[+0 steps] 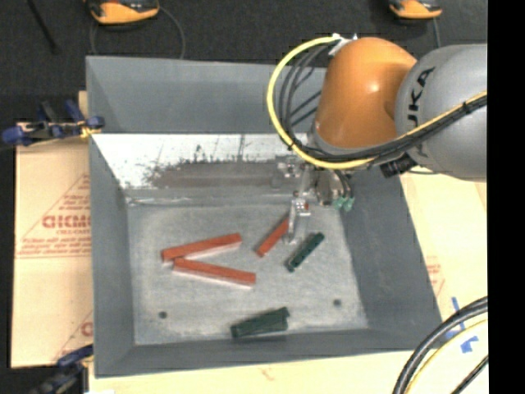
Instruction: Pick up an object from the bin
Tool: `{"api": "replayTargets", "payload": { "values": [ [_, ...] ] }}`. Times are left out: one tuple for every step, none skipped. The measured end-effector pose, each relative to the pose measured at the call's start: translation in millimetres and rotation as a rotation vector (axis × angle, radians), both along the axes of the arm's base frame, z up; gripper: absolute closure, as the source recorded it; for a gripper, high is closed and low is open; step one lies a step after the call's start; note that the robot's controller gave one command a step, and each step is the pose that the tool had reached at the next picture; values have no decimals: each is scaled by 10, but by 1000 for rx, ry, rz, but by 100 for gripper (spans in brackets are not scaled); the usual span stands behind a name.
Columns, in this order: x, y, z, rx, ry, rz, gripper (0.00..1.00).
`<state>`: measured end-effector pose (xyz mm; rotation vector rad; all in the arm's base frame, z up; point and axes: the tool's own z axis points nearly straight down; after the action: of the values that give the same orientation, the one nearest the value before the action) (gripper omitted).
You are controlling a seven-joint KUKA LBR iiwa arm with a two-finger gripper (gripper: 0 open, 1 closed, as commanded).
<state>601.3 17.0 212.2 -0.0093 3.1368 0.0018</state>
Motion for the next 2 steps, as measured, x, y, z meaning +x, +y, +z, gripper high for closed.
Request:
{"api": "replayTargets", "payload": {
  "values": [
    [399, -442, -1460, -1, 7, -24, 0],
    [420, -436, -1405, -1, -1, -23, 100]
  ]
}}
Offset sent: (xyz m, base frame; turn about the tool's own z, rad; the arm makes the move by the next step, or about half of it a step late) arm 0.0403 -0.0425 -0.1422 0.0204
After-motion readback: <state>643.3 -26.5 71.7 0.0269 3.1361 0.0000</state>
